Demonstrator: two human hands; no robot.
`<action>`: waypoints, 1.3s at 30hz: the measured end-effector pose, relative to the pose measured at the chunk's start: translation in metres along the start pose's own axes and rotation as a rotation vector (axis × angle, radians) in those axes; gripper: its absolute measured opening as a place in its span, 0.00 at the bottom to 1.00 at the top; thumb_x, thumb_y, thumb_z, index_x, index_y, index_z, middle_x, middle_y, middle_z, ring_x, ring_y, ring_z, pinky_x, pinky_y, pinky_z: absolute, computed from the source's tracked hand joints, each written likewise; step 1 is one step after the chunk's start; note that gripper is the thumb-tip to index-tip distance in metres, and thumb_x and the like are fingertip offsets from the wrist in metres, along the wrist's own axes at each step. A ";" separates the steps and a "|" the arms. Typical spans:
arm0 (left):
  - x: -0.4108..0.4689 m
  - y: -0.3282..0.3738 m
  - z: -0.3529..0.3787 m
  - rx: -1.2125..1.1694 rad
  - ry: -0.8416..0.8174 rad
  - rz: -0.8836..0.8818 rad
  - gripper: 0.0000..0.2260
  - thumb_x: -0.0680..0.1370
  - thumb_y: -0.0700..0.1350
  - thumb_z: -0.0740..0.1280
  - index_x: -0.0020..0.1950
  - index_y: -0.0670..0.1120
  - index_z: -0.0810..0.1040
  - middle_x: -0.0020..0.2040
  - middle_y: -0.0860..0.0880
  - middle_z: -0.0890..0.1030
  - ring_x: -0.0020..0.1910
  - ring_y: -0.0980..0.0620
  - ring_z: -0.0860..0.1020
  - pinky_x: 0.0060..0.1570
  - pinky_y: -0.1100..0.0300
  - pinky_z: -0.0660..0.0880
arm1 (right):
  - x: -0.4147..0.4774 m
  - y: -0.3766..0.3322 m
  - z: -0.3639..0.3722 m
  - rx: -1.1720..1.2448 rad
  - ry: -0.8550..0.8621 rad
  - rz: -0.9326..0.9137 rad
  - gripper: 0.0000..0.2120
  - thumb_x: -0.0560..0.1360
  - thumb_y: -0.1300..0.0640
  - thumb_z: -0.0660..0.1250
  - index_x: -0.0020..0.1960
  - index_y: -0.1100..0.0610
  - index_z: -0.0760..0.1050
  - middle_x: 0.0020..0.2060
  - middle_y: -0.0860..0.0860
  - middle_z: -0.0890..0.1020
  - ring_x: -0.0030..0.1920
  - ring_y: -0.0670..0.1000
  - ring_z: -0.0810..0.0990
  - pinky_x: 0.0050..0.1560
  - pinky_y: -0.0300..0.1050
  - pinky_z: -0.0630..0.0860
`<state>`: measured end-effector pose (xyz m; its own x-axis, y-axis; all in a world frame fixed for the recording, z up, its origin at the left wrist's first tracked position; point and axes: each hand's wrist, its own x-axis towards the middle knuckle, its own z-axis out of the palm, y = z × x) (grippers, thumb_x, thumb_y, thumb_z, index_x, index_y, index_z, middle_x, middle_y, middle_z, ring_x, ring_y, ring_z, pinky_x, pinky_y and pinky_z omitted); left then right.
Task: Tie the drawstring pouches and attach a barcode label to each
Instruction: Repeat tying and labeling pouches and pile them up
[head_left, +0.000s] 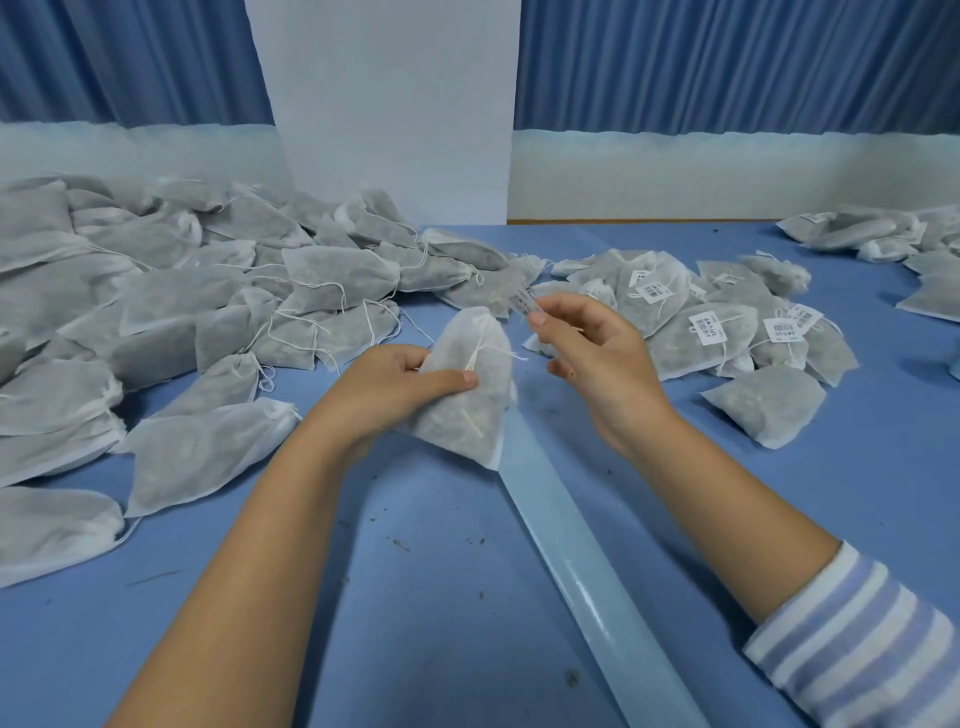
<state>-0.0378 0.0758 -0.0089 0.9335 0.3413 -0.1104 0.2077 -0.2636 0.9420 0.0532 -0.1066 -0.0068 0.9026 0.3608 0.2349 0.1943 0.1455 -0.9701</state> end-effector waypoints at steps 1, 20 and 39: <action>0.000 -0.001 0.000 -0.001 0.002 -0.001 0.20 0.69 0.52 0.79 0.51 0.39 0.83 0.45 0.40 0.84 0.41 0.50 0.79 0.47 0.55 0.72 | -0.001 -0.001 0.001 -0.012 0.004 -0.013 0.05 0.74 0.54 0.73 0.42 0.45 0.82 0.40 0.40 0.83 0.43 0.40 0.79 0.41 0.36 0.75; -0.007 0.005 0.010 -0.091 -0.166 0.203 0.10 0.73 0.45 0.76 0.53 0.49 0.85 0.48 0.49 0.87 0.47 0.53 0.85 0.41 0.65 0.78 | -0.008 0.005 0.007 -0.252 -0.026 -0.041 0.03 0.71 0.58 0.75 0.41 0.52 0.83 0.56 0.44 0.78 0.62 0.40 0.74 0.65 0.42 0.69; -0.011 0.013 0.025 -0.443 -0.078 0.145 0.11 0.81 0.47 0.66 0.43 0.50 0.86 0.44 0.50 0.86 0.41 0.56 0.84 0.37 0.67 0.77 | -0.008 0.001 0.008 0.042 -0.193 0.236 0.07 0.76 0.54 0.69 0.44 0.58 0.81 0.37 0.50 0.83 0.39 0.47 0.81 0.43 0.39 0.77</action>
<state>-0.0377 0.0465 -0.0029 0.9664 0.2557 0.0249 -0.0554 0.1127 0.9921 0.0431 -0.1019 -0.0091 0.8303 0.5572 0.0141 -0.0319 0.0729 -0.9968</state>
